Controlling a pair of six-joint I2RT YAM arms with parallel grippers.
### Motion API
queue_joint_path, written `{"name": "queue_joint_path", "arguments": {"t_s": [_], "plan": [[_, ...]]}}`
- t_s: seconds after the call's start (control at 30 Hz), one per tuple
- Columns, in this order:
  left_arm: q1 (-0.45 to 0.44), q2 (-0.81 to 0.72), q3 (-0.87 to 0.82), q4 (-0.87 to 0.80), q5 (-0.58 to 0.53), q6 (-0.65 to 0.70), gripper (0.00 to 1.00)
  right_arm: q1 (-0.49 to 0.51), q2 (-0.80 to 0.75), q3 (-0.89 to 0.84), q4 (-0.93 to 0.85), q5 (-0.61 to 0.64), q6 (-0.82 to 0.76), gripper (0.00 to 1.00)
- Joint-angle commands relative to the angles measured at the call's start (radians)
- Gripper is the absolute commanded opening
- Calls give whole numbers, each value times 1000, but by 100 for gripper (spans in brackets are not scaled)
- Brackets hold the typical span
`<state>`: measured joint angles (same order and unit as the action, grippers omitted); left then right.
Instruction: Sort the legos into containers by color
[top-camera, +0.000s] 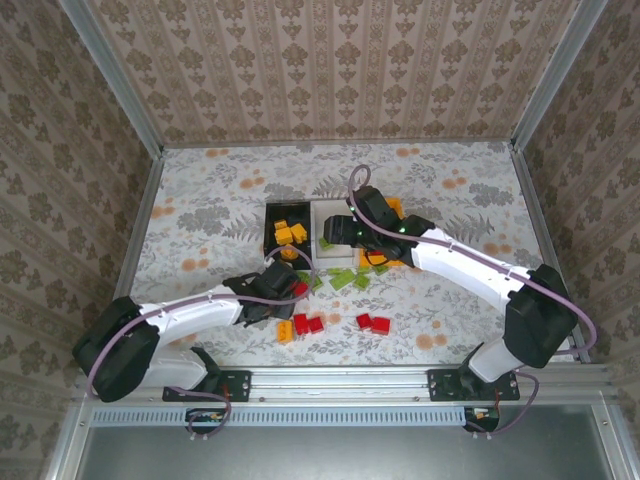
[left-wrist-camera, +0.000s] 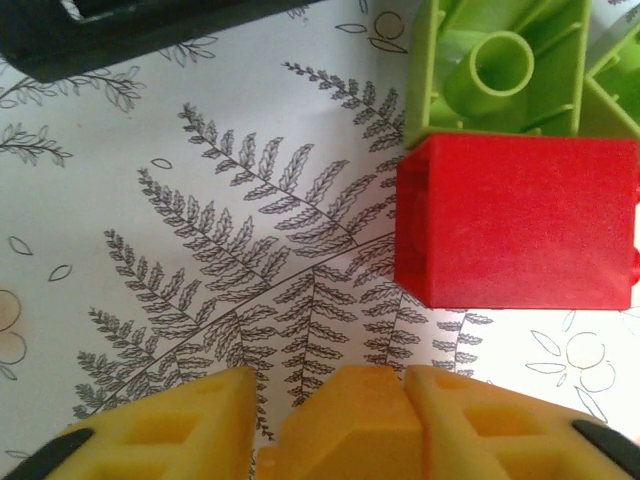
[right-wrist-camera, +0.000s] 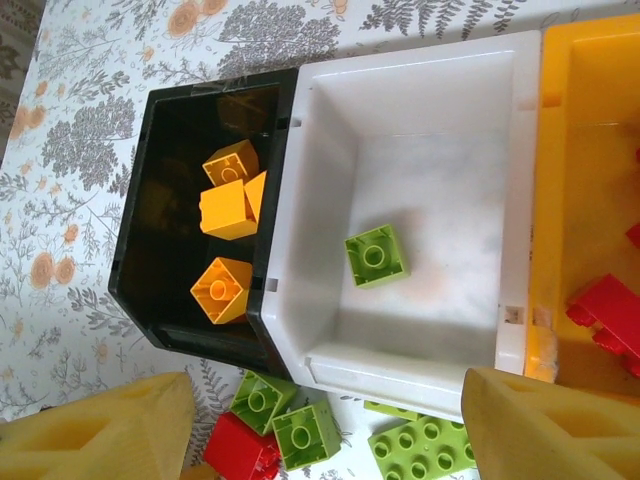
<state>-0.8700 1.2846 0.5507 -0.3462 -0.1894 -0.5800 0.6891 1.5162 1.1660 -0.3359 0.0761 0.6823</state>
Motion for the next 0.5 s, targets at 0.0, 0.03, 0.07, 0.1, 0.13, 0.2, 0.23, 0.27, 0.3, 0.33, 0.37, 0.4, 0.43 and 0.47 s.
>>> {"name": "queue_joint_path", "arguments": {"t_s": [0.0, 0.03, 0.07, 0.1, 0.13, 0.2, 0.23, 0.27, 0.3, 0.33, 0.37, 0.4, 0.43, 0.47], "plan": [[-7, -3, 10, 3, 14, 4, 40, -12, -37, -26, 14, 24, 17, 73], [-10, -15, 11, -3, 16, 2, 38, -14, -42, -33, 14, 22, 18, 73], [-11, -33, 13, -13, 18, 0, 36, -16, -45, -38, 15, 23, 20, 73], [-12, -55, 18, -26, 16, -1, 34, -20, -53, -45, 13, 25, 24, 73], [-14, -81, 25, -45, 13, -2, 33, -24, -60, -54, 15, 25, 30, 73], [-15, -138, 50, -90, 1, 1, 31, -33, -75, -71, 22, 21, 40, 73], [-17, -170, 69, -113, -10, 8, 31, -37, -85, -83, 24, 21, 44, 73], [-13, -200, 90, -135, -24, 18, 31, -41, -95, -92, 27, 21, 46, 73], [-6, -215, 113, -148, -32, 30, 31, -43, -102, -100, 30, 21, 48, 73], [3, -223, 139, -154, -35, 49, 31, -45, -107, -108, 29, 21, 49, 73], [20, -215, 166, -151, -29, 71, 32, -46, -113, -116, 28, 20, 51, 73], [38, -196, 192, -148, -21, 86, 32, -48, -117, -124, 30, 22, 54, 73], [57, -165, 227, -142, -15, 106, 32, -48, -117, -134, 33, 21, 56, 73], [74, -128, 256, -126, -12, 127, 32, -50, -117, -142, 33, 21, 58, 73]]}}
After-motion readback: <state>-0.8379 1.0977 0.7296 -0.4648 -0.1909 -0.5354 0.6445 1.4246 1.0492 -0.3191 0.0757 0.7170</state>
